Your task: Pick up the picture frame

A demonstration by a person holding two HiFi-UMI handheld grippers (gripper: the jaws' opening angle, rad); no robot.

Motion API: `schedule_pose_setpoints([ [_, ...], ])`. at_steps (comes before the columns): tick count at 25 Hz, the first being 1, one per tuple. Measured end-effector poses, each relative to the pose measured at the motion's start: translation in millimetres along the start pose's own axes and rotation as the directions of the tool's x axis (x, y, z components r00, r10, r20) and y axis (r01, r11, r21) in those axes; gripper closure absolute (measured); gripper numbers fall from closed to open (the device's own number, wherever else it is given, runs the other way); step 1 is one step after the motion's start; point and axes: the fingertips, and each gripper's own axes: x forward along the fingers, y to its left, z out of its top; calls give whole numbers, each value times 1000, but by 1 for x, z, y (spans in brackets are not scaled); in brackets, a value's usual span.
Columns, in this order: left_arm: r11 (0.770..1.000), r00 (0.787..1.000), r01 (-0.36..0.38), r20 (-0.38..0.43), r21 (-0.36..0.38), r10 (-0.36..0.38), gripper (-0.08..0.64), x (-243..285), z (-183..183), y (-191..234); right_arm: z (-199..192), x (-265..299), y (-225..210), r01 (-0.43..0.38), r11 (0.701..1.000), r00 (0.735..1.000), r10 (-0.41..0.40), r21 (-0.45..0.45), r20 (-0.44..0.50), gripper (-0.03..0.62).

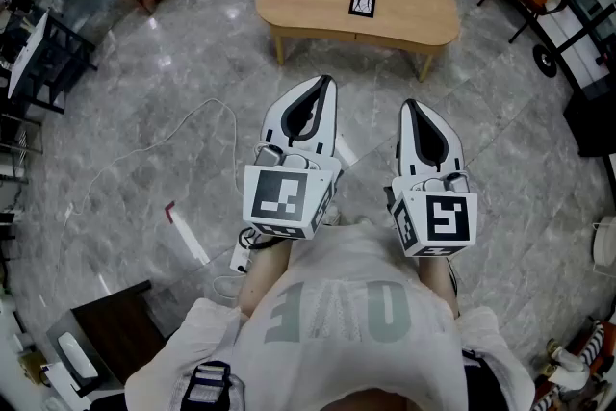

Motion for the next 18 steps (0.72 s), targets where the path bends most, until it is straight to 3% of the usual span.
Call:
schedule_pose_setpoints([
  [18,999,999,50,9,-1,-50,551,-12,1,40,-3,9,36,48,999,999,-49,15,11,588],
])
